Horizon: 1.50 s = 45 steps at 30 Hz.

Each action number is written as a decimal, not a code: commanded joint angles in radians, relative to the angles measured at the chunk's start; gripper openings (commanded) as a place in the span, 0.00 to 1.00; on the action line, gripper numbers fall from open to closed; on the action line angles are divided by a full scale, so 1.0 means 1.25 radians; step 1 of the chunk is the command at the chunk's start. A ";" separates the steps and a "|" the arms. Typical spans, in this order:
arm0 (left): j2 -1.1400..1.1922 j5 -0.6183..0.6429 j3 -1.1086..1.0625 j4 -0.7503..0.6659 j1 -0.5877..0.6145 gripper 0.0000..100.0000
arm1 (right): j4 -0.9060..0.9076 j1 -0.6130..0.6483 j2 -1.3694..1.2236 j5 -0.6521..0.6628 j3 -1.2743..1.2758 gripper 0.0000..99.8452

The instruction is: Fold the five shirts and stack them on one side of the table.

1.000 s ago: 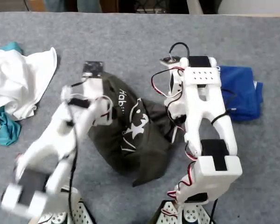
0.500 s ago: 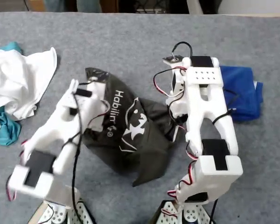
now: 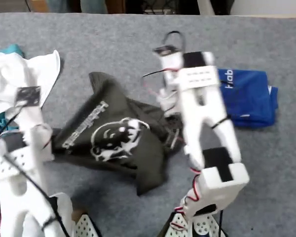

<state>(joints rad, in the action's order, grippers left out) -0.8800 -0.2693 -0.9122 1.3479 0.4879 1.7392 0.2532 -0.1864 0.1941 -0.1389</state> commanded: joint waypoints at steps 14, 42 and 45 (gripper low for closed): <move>-0.104 -0.252 0.101 0.125 0.455 0.03 | -0.318 0.190 -0.026 -0.091 0.256 0.11; -0.110 -0.342 0.202 0.264 0.387 0.03 | -0.022 -0.201 0.181 0.107 0.077 0.02; -0.110 -0.351 0.202 0.265 0.358 0.03 | -0.025 -0.146 0.181 0.059 0.060 0.02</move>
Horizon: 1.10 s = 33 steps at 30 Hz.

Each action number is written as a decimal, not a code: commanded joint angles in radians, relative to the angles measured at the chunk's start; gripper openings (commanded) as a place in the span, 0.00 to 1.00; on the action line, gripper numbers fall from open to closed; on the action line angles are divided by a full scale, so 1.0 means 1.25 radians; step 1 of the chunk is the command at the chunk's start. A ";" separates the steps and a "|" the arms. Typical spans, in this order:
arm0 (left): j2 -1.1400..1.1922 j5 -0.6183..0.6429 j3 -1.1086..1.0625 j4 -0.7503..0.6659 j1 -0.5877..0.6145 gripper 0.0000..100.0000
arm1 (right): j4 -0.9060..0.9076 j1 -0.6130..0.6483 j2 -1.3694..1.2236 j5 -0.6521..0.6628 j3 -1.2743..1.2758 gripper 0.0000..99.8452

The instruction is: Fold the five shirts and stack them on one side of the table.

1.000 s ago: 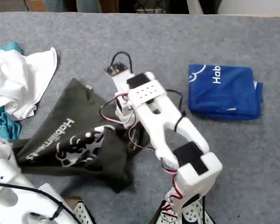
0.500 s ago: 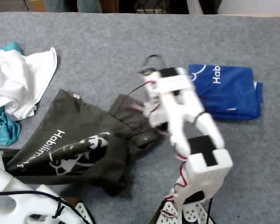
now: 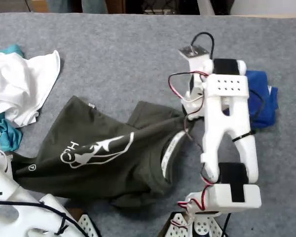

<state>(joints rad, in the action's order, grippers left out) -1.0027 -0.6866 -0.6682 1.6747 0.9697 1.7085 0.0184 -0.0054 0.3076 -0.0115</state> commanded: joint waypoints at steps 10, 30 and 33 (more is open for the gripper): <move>-0.012 -0.236 0.002 0.005 0.072 0.03 | 0.042 -0.022 0.045 0.082 -0.009 0.02; -0.005 -0.347 0.174 0.054 0.193 0.13 | 0.039 -0.106 0.045 0.118 -0.006 0.12; -0.002 -0.117 0.213 0.054 0.007 0.13 | 0.006 -0.047 0.036 0.109 -0.017 0.10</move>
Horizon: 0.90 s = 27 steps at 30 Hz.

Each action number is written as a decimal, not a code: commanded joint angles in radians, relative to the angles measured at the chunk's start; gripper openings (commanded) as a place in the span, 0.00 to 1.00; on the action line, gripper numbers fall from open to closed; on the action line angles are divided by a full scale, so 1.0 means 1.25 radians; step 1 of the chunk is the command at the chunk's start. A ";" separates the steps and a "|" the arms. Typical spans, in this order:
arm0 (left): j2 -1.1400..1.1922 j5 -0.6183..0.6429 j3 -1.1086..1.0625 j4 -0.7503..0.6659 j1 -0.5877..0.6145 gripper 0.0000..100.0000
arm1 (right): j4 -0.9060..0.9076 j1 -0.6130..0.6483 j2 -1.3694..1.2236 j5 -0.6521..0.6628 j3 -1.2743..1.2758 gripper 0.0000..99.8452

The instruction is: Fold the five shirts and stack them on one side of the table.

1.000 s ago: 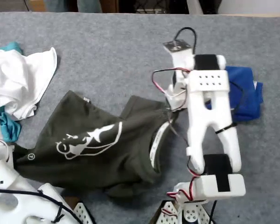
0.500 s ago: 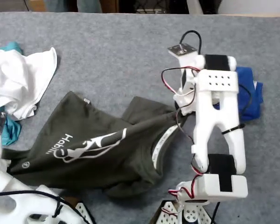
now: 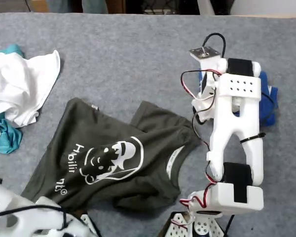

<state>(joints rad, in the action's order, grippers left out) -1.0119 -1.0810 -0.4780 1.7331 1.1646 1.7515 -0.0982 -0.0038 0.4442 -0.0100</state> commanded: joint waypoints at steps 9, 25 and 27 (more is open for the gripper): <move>0.250 0.784 -0.012 -0.211 -0.636 0.13 | -0.247 0.252 -0.080 -0.120 -0.024 0.24; 0.802 1.338 0.261 -0.448 -0.682 0.22 | -0.207 0.292 -0.661 -0.118 -0.605 0.26; 0.829 1.369 0.321 -0.423 -0.693 0.22 | -0.137 0.291 -0.726 -0.042 -0.720 0.26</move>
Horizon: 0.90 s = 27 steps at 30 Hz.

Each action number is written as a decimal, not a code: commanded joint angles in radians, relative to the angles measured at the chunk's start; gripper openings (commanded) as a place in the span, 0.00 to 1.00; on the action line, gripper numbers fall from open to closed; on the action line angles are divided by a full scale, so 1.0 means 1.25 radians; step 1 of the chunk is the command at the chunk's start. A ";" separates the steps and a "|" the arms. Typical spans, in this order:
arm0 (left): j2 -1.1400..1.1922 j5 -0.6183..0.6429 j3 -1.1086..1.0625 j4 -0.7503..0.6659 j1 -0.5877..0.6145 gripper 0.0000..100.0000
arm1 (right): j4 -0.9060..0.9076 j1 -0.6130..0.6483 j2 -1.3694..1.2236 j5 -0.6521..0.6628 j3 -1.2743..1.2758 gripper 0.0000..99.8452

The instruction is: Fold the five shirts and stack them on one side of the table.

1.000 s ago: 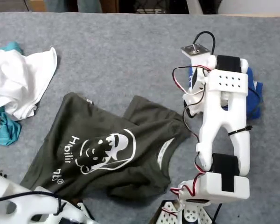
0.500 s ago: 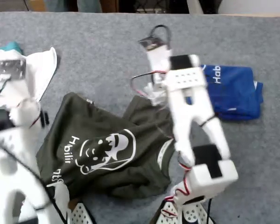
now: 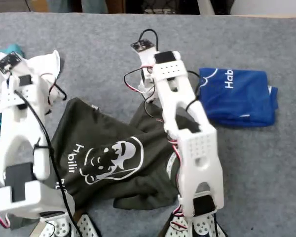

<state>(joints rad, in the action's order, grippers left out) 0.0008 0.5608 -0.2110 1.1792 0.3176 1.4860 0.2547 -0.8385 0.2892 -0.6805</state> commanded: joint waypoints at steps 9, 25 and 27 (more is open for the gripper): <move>0.140 0.131 0.283 0.109 -0.100 0.22 | 0.223 -0.004 -0.240 0.265 -0.499 0.26; 0.417 0.131 0.334 0.106 -0.095 0.09 | 0.225 -0.004 -0.244 0.268 -0.500 0.26; 0.417 0.131 0.334 0.106 -0.095 0.09 | 0.225 -0.004 -0.244 0.268 -0.500 0.26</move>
<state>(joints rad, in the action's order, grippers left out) 0.5317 0.7173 0.1665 1.3050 0.1949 1.7576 0.2547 -1.1546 0.6222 -1.2620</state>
